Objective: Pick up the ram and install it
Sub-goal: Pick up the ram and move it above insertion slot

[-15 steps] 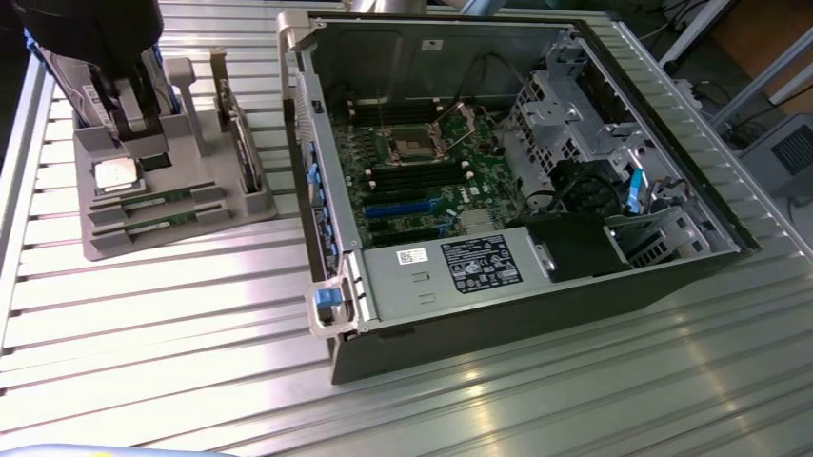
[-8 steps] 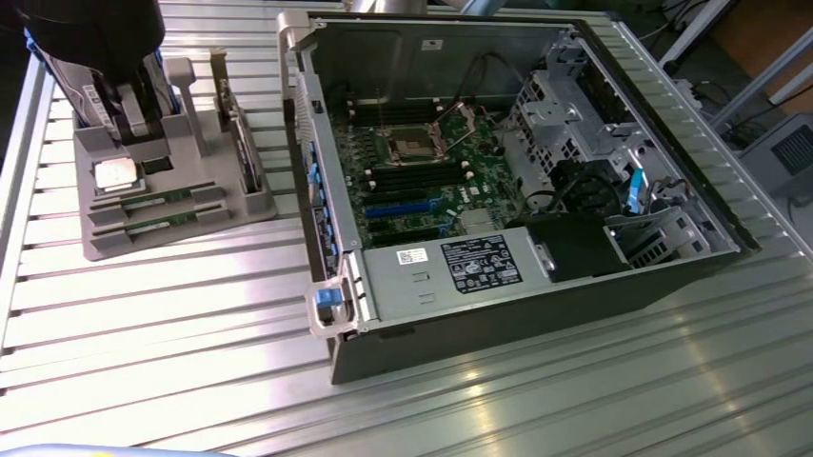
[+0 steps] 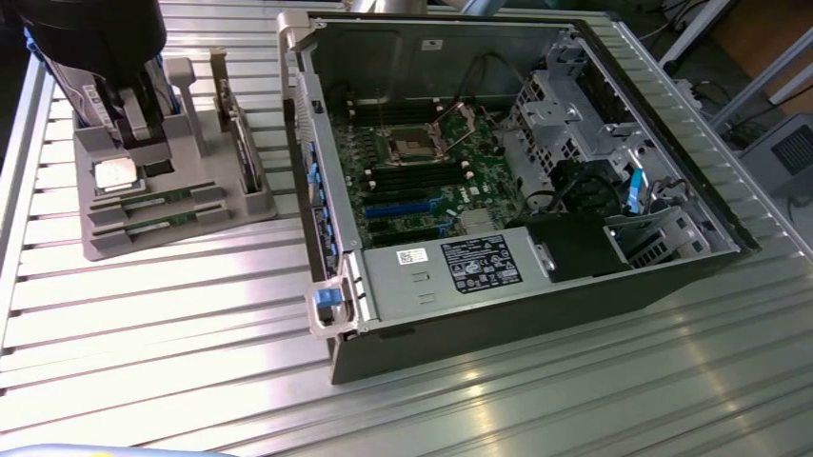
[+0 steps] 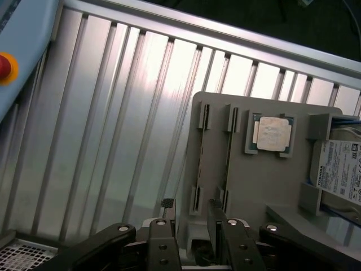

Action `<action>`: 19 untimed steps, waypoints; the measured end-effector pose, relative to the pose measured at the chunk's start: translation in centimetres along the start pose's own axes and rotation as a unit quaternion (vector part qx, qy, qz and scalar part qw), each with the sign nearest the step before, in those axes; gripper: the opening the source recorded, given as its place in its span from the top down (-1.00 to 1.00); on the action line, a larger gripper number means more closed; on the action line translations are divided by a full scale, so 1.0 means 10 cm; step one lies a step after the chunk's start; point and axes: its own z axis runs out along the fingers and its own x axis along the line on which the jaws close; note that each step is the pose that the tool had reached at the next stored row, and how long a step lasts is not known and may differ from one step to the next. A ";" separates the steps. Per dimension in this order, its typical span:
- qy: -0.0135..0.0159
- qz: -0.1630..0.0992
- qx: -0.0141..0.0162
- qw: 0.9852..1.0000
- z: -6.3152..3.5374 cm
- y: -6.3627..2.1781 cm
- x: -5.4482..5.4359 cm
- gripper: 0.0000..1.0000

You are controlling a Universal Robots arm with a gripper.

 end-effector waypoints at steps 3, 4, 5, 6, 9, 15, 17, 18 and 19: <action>0.000 0.000 0.000 1.000 0.020 -0.001 0.00 0.28; 0.000 0.000 0.000 1.000 0.027 -0.001 0.00 0.28; 0.000 0.000 0.000 1.000 0.035 -0.001 0.00 0.28; 0.000 0.000 0.000 1.000 0.043 -0.001 0.00 0.28; 0.000 0.000 0.000 1.000 0.066 -0.002 0.00 0.28; 0.000 0.000 0.000 1.000 0.099 -0.003 0.00 0.28; 0.000 0.000 0.000 1.000 0.108 -0.003 0.00 0.28; 0.000 0.000 0.000 1.000 0.114 -0.004 0.00 0.28; 0.000 0.000 0.000 1.000 0.122 -0.004 0.00 0.28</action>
